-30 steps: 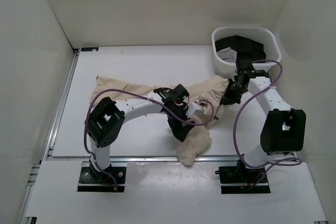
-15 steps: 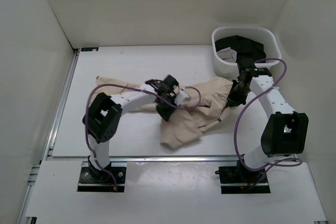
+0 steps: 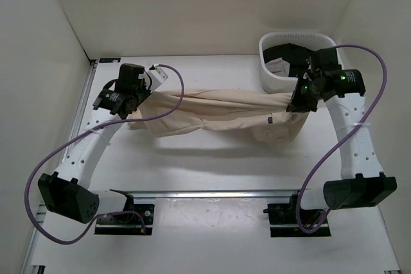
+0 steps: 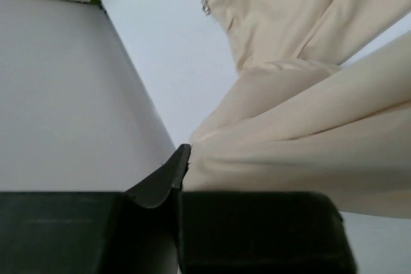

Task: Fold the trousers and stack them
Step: Flatten the trousers out

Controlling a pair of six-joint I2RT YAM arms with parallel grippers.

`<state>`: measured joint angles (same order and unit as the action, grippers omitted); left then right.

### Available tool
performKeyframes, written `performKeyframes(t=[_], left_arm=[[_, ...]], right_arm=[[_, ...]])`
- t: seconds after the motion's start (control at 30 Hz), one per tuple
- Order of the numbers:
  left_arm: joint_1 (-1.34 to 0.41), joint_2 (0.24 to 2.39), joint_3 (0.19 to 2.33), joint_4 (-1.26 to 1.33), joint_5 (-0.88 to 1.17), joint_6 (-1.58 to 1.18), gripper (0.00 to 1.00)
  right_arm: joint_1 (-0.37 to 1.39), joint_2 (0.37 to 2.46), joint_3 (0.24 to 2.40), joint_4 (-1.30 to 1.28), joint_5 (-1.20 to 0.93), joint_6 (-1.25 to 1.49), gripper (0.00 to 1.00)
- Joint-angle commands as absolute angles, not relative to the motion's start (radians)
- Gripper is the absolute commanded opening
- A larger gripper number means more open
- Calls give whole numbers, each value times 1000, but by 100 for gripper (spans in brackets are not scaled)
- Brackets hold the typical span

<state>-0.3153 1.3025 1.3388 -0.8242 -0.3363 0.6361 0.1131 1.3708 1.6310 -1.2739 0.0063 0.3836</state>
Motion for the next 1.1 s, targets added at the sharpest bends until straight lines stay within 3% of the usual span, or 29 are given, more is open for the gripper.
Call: performKeyframes(t=[0.0, 0.17, 0.3, 0.33, 0.4, 0.43, 0.47, 0.5, 0.57, 0.6, 0.63, 0.67, 0.7, 0.73, 0.83, 0.97, 1.07], left_arm=[[-216, 1264, 1325, -884, -627, 759, 14], [-207, 1243, 1373, -960, -627, 802, 14], [-166, 1252, 1212, -908, -546, 845, 14], [-154, 1291, 1185, -864, -525, 854, 14], [-121, 1366, 1166, -730, -514, 854, 19], [-108, 1481, 1204, -703, -514, 844, 23], [-89, 1550, 1260, -703, -502, 821, 27], [-71, 1621, 1337, -703, -502, 755, 32], [-26, 1794, 1587, -738, -538, 704, 40], [-17, 1828, 1656, -750, -566, 692, 44], [-3, 1847, 1752, -750, -566, 692, 53], [-3, 1847, 1775, -759, -566, 692, 79], [11, 1829, 1775, -759, -539, 716, 100], [23, 1809, 1757, -759, -523, 730, 100], [23, 1666, 1630, -759, -436, 796, 100], [23, 1447, 1227, -749, -422, 920, 100], [44, 1321, 1038, -749, -422, 948, 98]], right_arm=[[78, 1353, 1765, -1485, 133, 298, 0], [78, 1350, 1793, -1474, -102, 282, 0], [118, 1492, 1698, -1324, -325, 295, 3], [135, 1538, 1710, -1255, -349, 285, 14], [166, 1727, 1809, -1239, -322, 285, 22], [166, 1803, 1989, -1258, -301, 285, 29], [176, 1959, 2094, -1279, -246, 285, 51], [176, 2036, 2209, -1310, -220, 310, 62], [176, 2202, 2500, -1420, -207, 319, 71], [176, 2215, 2523, -1436, -224, 334, 74], [187, 2197, 2485, -1436, -236, 334, 77], [196, 2092, 2395, -1340, -209, 334, 83], [196, 2018, 2135, -1269, -183, 344, 85], [207, 1868, 2005, -1194, -163, 359, 87], [181, 1708, 1698, -1069, -118, 388, 88], [170, 1539, 1478, -1069, -44, 437, 85], [170, 1468, 1323, -1032, -83, 451, 84]])
